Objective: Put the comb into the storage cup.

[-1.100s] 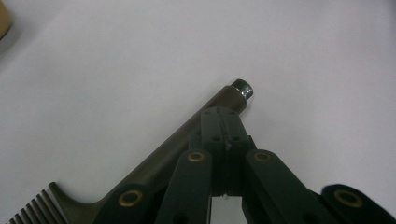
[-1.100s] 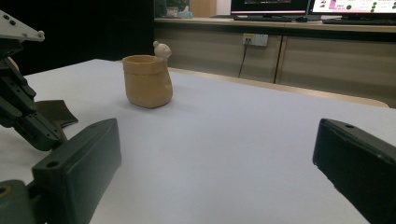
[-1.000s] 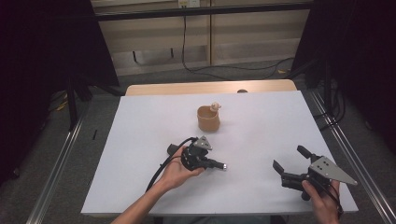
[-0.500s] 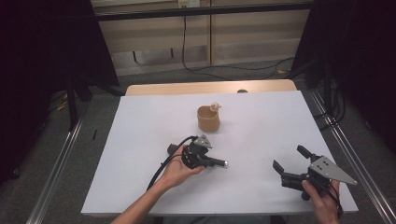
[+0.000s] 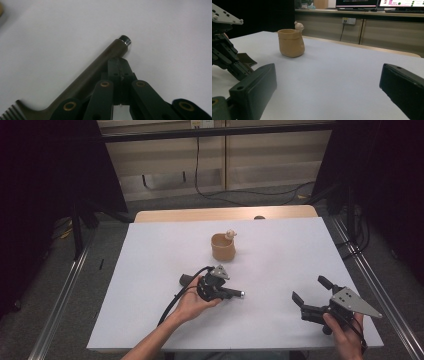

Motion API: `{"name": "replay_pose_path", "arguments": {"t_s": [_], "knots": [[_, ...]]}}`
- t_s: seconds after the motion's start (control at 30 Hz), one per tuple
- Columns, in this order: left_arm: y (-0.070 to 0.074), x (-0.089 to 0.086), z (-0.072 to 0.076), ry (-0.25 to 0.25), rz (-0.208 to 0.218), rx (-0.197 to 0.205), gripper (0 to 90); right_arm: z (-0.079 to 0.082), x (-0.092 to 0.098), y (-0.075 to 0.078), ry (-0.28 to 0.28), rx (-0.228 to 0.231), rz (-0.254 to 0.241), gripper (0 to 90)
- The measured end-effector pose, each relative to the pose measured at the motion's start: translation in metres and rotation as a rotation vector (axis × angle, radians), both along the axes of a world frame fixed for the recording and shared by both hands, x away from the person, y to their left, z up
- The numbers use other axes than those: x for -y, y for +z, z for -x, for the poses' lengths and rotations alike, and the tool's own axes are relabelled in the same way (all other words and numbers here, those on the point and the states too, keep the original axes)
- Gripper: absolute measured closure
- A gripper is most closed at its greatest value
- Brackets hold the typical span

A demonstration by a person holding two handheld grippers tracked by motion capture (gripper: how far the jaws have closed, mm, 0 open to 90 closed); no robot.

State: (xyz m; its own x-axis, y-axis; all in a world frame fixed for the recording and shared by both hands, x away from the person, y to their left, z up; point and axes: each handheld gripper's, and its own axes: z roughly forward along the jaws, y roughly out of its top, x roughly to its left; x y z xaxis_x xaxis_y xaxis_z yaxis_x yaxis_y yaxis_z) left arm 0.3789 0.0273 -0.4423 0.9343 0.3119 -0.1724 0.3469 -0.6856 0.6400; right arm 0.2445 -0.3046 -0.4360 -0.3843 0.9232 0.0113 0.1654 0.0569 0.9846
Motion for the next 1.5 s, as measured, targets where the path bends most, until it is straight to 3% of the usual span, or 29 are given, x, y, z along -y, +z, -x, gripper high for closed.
{"name": "replay_pose_path", "arguments": {"t_s": [0.33,0.57,0.9,1.03,1.07,1.17,1.5], "knots": [[0.0,0.004,0.0,0.014,-0.009,0.012,90.0,0.0,0.0,0.0,0.0,0.001,0.0,0.7],[0.003,-0.002,-0.004,0.023,0.009,0.012,90.0,0.0,0.001,0.0,-0.001,0.002,-0.004,0.7],[0.005,0.011,-0.001,-0.007,0.044,0.013,90.0,0.0,0.0,0.0,0.001,0.001,0.003,0.7],[0.004,0.014,-0.004,-0.002,0.026,0.014,90.0,0.0,0.001,0.0,-0.001,0.002,-0.003,0.7],[0.002,0.014,-0.006,0.009,0.037,0.001,90.0,0.0,0.001,0.0,-0.001,0.002,-0.004,0.7],[0.002,0.014,-0.007,0.004,0.028,0.008,90.0,0.001,0.001,0.0,0.002,0.003,-0.002,0.7],[0.007,0.014,-0.01,0.02,0.054,0.015,90.0,0.001,0.001,0.0,0.002,0.002,-0.002,0.7]]}}
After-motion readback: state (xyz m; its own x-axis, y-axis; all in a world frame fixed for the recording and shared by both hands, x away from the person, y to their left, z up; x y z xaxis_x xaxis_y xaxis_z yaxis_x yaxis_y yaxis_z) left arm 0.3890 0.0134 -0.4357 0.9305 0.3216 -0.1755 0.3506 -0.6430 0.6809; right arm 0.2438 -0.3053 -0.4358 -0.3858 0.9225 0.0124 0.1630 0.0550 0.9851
